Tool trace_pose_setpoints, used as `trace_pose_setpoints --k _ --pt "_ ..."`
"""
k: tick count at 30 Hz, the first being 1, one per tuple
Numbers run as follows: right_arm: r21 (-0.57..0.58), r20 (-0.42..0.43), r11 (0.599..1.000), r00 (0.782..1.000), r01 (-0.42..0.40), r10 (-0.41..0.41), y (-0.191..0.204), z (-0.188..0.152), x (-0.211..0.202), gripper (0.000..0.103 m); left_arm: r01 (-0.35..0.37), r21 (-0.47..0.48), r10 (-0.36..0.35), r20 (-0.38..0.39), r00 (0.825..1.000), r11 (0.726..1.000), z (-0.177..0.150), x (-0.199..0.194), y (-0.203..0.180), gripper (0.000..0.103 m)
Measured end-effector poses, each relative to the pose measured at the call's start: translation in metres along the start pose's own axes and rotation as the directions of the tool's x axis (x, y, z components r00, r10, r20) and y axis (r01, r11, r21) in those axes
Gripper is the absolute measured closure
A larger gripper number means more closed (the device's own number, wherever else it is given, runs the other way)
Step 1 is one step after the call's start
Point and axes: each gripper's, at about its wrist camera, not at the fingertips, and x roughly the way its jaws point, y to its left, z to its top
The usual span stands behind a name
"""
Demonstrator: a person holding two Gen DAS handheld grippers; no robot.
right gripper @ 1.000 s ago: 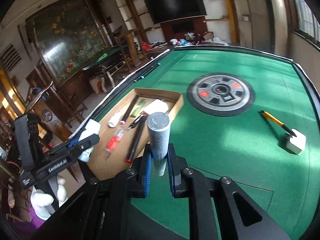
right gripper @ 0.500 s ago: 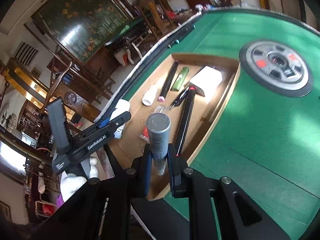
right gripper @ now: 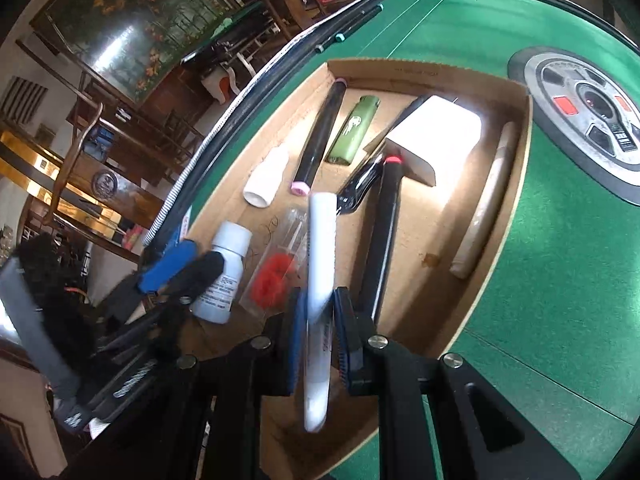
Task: Organize rigid objects
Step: 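Release the white bottle into the box with the left gripper while the right gripper drops the white tube there, then grasp the white square charger with the right gripper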
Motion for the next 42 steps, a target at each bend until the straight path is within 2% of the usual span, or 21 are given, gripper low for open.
trace_pose_setpoints --k 5,7,9,11,13,16,18,20,23,26,28,32,35,42 --pt "0.009 -0.015 1.0 1.0 0.002 -0.002 0.005 -0.002 0.015 0.088 0.002 -0.007 -0.001 0.056 0.998 1.0 0.004 -0.017 0.002 0.032" --pt "-0.003 0.008 1.0 1.0 -0.011 0.011 0.006 -0.002 0.013 0.083 -0.014 0.003 0.014 0.084 0.996 1.0 0.004 -0.024 0.0 0.03" --pt "-0.03 0.054 0.999 0.998 0.009 -0.008 0.007 -0.005 0.001 0.066 -0.02 0.011 0.019 0.116 0.993 1.0 0.004 -0.032 -0.001 0.027" --pt "-0.06 0.122 0.997 0.992 0.039 -0.032 0.005 -0.011 -0.017 0.058 -0.023 0.012 0.021 0.155 0.988 1.0 0.003 -0.04 -0.003 0.022" --pt "-0.078 0.196 0.992 0.978 0.095 -0.078 0.0 -0.02 -0.041 0.055 -0.01 0.01 0.008 0.192 0.981 1.0 0.002 -0.049 -0.004 0.017" --pt "-0.075 0.314 0.976 0.934 0.204 -0.171 -0.014 -0.035 -0.08 0.042 0.012 0.018 -0.015 0.22 0.975 1.0 0.002 -0.058 -0.012 0.012" --pt "-0.053 0.393 0.958 0.888 0.281 -0.238 -0.027 -0.049 -0.106 0.029 0.015 0.039 -0.023 0.219 0.975 0.999 0.003 -0.06 -0.021 0.011" --pt "-0.011 0.451 0.939 0.84 0.343 -0.301 -0.043 -0.063 -0.129 0.023 0.02 0.058 -0.032 0.214 0.976 0.998 0.001 -0.063 -0.03 0.011" --pt "0.06 0.485 0.907 0.782 0.417 -0.392 -0.073 -0.079 -0.153 0.022 0.034 0.085 -0.05 0.198 0.979 0.996 0.0 -0.064 -0.046 0.011" --pt "0.146 0.504 0.863 0.715 0.484 -0.485 -0.108 -0.086 -0.174 0.02 0.056 0.109 -0.075 0.18 0.981 0.992 -0.002 -0.07 -0.062 0.011" --pt "0.199 0.475 0.838 0.698 0.509 -0.537 -0.135 -0.084 -0.189 0.02 0.073 0.127 -0.095 0.172 0.981 0.989 -0.003 -0.073 -0.072 0.011" --pt "0.273 0.398 0.817 0.714 0.508 -0.576 -0.195 -0.064 -0.206 0.02 0.114 0.159 -0.14 0.16 0.977 0.981 -0.006 -0.081 -0.094 0.011" --pt "0.266 0.331 0.803 0.732 0.533 -0.596 -0.23 -0.042 -0.202 0.02 0.143 0.182 -0.17 0.142 0.975 0.973 -0.011 -0.084 -0.108 0.011" --pt "0.251 0.179 0.82 0.808 0.514 -0.561 -0.279 -0.001 -0.161 0.02 0.17 0.195 -0.193 0.105 0.976 0.966 -0.019 -0.089 -0.125 0.011"
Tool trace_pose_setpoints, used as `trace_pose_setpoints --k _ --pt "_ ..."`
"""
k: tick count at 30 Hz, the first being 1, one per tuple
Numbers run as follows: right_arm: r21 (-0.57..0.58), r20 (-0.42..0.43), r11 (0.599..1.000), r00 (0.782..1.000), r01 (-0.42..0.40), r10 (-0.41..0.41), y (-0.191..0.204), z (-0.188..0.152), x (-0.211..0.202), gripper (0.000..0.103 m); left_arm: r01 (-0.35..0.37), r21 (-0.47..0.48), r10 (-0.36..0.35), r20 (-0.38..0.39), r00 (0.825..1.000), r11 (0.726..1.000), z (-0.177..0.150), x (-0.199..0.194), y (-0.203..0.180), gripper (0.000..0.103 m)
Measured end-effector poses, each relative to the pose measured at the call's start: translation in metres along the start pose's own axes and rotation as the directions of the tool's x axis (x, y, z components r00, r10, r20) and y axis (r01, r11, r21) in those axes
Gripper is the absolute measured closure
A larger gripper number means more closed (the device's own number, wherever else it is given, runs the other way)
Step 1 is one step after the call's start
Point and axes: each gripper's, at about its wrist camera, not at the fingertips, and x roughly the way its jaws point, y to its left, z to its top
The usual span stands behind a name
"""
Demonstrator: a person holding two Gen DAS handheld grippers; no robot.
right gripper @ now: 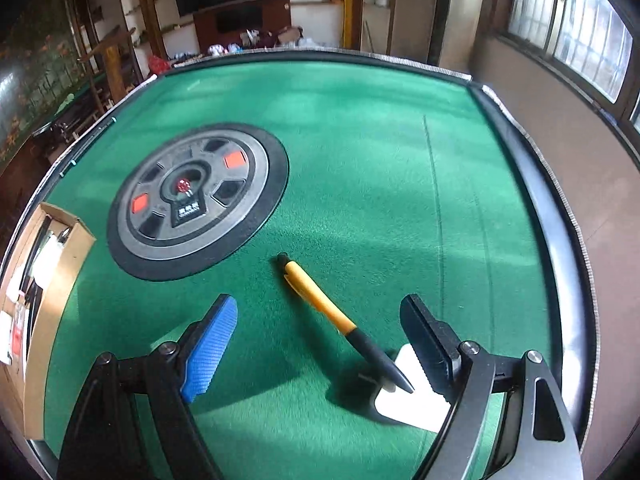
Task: Organize rigid objects
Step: 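Grasp the white square charger with the right gripper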
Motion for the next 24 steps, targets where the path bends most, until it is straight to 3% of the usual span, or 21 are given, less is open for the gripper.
trace_pose_setpoints --k 3,6,9,12,14,16,20,22,24 --pt "0.032 -0.043 0.999 0.999 -0.023 0.025 0.0 0.003 0.016 0.029 -0.001 0.002 0.001 -0.003 1.0 1.0 -0.001 0.0 -0.002 0.011" --pt "0.055 -0.089 0.991 0.988 -0.124 0.129 0.008 -0.006 0.02 0.042 0.01 -0.006 -0.01 -0.014 1.0 1.0 -0.002 0.002 -0.003 0.011" --pt "0.054 -0.129 0.968 0.959 -0.247 0.252 0.023 -0.019 0.02 0.045 0.035 -0.02 -0.036 -0.034 0.999 0.999 -0.004 0.006 -0.005 0.011" --pt "0.034 -0.126 0.92 0.911 -0.391 0.392 0.034 -0.036 0.001 0.045 0.041 -0.018 -0.041 -0.045 0.998 0.999 -0.006 0.007 -0.007 0.011" --pt "0.032 -0.086 0.909 0.905 -0.416 0.417 0.03 -0.042 -0.017 0.044 0.044 -0.016 -0.045 -0.05 0.998 0.999 -0.006 0.008 -0.007 0.011" --pt "0.066 -0.02 0.917 0.919 -0.393 0.395 0.011 -0.047 -0.035 0.044 0.052 -0.015 -0.052 -0.058 0.997 0.999 -0.007 0.009 -0.009 0.011" --pt "0.173 0.129 0.963 0.975 -0.204 0.183 -0.039 -0.061 -0.069 0.032 0.072 -0.016 -0.073 -0.083 0.994 0.997 -0.011 0.016 -0.014 0.011" --pt "0.245 0.148 0.959 0.984 -0.139 0.105 -0.061 -0.068 -0.074 0.03 0.082 -0.013 -0.083 -0.1 0.991 0.997 -0.012 0.02 -0.019 0.011" --pt "0.294 0.13 0.948 0.988 -0.12 0.085 -0.076 -0.076 -0.069 0.03 0.087 -0.002 -0.086 -0.114 0.99 0.996 -0.013 0.024 -0.026 0.011"
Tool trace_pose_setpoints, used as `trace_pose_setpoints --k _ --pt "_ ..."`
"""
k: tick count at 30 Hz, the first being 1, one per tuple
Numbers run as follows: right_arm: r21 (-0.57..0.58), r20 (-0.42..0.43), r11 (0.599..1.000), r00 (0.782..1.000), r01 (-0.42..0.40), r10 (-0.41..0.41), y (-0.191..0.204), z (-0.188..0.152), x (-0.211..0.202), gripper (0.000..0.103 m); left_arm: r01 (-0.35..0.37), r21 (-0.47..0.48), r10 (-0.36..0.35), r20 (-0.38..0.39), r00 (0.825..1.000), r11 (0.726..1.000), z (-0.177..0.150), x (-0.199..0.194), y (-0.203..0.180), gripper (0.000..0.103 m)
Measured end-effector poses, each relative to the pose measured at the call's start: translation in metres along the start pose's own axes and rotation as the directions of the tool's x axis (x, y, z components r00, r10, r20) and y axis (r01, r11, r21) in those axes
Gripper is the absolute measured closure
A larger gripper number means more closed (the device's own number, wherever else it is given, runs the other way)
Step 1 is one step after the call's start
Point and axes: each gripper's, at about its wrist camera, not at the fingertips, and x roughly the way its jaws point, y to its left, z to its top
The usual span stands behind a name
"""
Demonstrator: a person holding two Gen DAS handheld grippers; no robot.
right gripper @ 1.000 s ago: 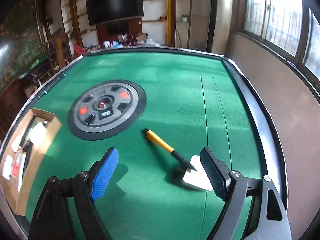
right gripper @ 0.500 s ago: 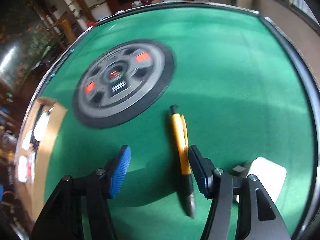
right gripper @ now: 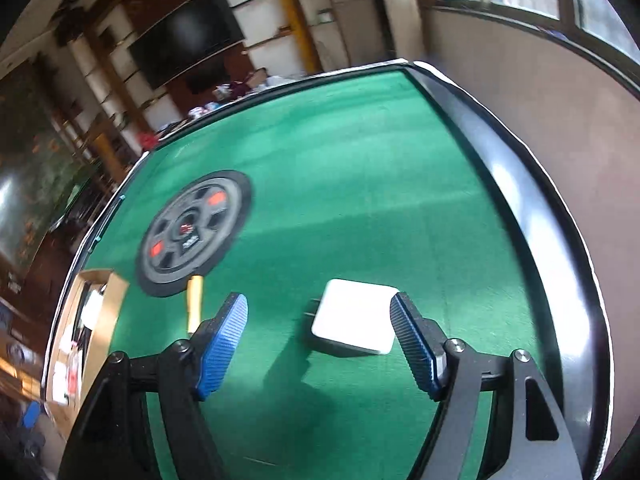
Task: Organize rigid objects
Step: 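Grasp the white square charger with the right gripper, then grasp the yellow-and-black pen with the left gripper while the right gripper holds the charger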
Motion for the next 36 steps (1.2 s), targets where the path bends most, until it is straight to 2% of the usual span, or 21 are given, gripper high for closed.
trace_pose_setpoints --k 3,8,11,13,15,16,17,18,23,25,29,31,32,33,34,35,36 --pt "0.038 -0.033 0.999 0.999 0.032 -0.03 -0.012 -0.006 0.012 0.03 -0.001 0.029 0.001 -0.015 1.0 1.0 0.0 0.005 -0.011 0.011" --pt "0.051 -0.065 0.999 0.998 0.015 -0.012 -0.011 -0.003 0.038 0.03 -0.012 0.069 0.015 -0.036 0.999 0.998 0.006 0.014 -0.029 0.011" --pt "0.015 -0.062 0.998 0.997 0.056 -0.055 -0.006 -0.005 0.048 0.029 -0.02 0.1 0.024 -0.048 0.999 0.995 0.015 0.025 -0.042 0.011" --pt "-0.046 -0.055 0.994 0.993 0.104 -0.107 0.0 -0.006 0.052 0.036 -0.017 0.12 0.024 -0.063 0.998 0.993 0.022 0.037 -0.053 0.011" --pt "-0.056 -0.04 0.989 0.989 0.137 -0.14 -0.001 -0.009 0.046 0.038 -0.002 0.136 0.014 -0.083 0.996 0.991 0.03 0.053 -0.066 0.011" --pt "-0.052 -0.037 0.988 0.988 0.146 -0.148 -0.003 -0.011 0.045 0.038 0.007 0.139 0.006 -0.094 0.996 0.99 0.034 0.062 -0.072 0.011" --pt "-0.045 -0.021 0.987 0.988 0.152 -0.153 -0.006 -0.013 0.041 0.049 0.015 0.139 -0.001 -0.105 0.994 0.99 0.038 0.072 -0.078 0.011" --pt "-0.037 -0.013 0.988 0.989 0.15 -0.15 -0.009 -0.014 0.037 0.052 0.023 0.137 -0.007 -0.115 0.993 0.99 0.042 0.083 -0.084 0.011" --pt "0.021 -0.025 0.997 0.997 0.079 -0.079 -0.023 -0.016 0.039 0.051 0.035 0.118 -0.012 -0.188 0.982 0.992 0.059 0.155 -0.113 0.011" --pt "0.028 -0.021 0.997 0.997 0.075 -0.074 -0.023 -0.016 0.04 0.05 0.009 0.126 0.018 -0.215 0.976 0.992 0.064 0.184 -0.123 0.011" --pt "0.031 -0.023 0.997 0.997 0.07 -0.07 -0.021 -0.014 0.042 0.048 -0.038 0.203 0.088 -0.246 0.965 0.978 0.065 0.23 -0.145 0.011" --pt "0.034 -0.026 0.998 0.998 0.061 -0.06 -0.019 -0.013 0.045 0.046 -0.035 0.238 0.1 -0.266 0.959 0.971 0.063 0.246 -0.153 0.011" --pt "0.038 -0.026 0.998 0.998 0.057 -0.056 -0.019 -0.012 0.045 0.045 -0.019 0.256 0.095 -0.287 0.953 0.966 0.06 0.252 -0.156 0.015" --pt "0.042 -0.027 0.998 0.998 0.053 -0.052 -0.019 -0.012 0.044 0.044 0.004 0.241 0.064 -0.273 0.96 0.971 0.06 0.249 -0.154 0.032" --pt "0.044 -0.027 0.998 0.998 0.049 -0.048 -0.019 -0.012 0.044 0.044 0.007 0.249 0.061 -0.266 0.962 0.968 0.06 0.245 -0.154 0.042" --pt "0.047 -0.028 0.998 0.999 0.048 -0.046 -0.019 -0.012 0.044 0.044 0.025 0.251 0.047 -0.277 0.96 0.968 0.061 0.24 -0.153 0.073" --pt "0.049 -0.028 0.998 0.999 0.047 -0.045 -0.019 -0.012 0.044 0.043 0.045 0.242 0.03 -0.298 0.954 0.969 0.061 0.235 -0.15 0.093"
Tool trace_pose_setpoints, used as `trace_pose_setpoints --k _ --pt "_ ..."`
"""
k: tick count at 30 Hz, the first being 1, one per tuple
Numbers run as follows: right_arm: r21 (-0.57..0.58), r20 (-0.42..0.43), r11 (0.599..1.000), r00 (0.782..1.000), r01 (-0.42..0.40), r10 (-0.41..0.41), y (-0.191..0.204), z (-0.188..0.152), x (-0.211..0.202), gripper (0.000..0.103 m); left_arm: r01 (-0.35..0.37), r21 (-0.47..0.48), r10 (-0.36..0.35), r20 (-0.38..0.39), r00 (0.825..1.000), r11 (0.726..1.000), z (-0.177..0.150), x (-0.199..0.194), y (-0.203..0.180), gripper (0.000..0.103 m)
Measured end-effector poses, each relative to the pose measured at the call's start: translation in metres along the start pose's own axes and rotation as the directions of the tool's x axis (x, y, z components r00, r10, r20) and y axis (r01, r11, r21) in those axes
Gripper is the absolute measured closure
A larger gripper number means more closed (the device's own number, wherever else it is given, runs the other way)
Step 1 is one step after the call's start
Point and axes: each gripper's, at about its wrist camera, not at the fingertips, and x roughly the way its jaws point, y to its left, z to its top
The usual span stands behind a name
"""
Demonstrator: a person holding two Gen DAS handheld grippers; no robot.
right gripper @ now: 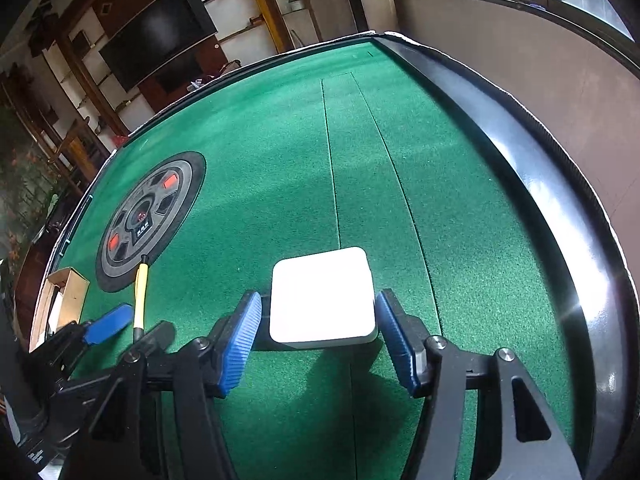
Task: Organize rigid objects
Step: 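Grasp the yellow-and-black pen with the left gripper while the right gripper holds the charger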
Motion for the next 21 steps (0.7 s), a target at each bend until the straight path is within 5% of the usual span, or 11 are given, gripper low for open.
trace_pose_setpoints --k 7,15,17,20,21 --pt "-0.026 0.005 1.0 1.0 0.012 -0.011 0.007 -0.002 0.001 0.037 0.091 -0.08 -0.09 0.012 0.996 0.993 -0.028 -0.035 0.022 0.094" --pt "-0.067 0.014 0.997 1.0 0.026 -0.026 0.013 -0.003 0.005 0.03 0.084 -0.071 -0.085 -0.006 0.996 0.994 -0.032 -0.024 0.021 0.091" --pt "-0.069 0.014 0.997 1.0 0.023 -0.022 0.014 -0.003 0.005 0.028 0.064 -0.044 -0.063 0.016 0.998 0.997 -0.031 -0.023 0.015 0.077" --pt "-0.07 0.014 0.997 1.0 0.023 -0.022 0.014 -0.004 0.005 0.028 0.026 0.025 -0.027 0.039 0.999 0.999 -0.029 -0.015 -0.002 0.041" --pt "-0.07 0.013 0.997 1.0 0.023 -0.022 0.014 -0.003 0.005 0.028 -0.008 0.056 0.005 0.061 0.998 0.998 -0.03 -0.014 -0.009 0.039"
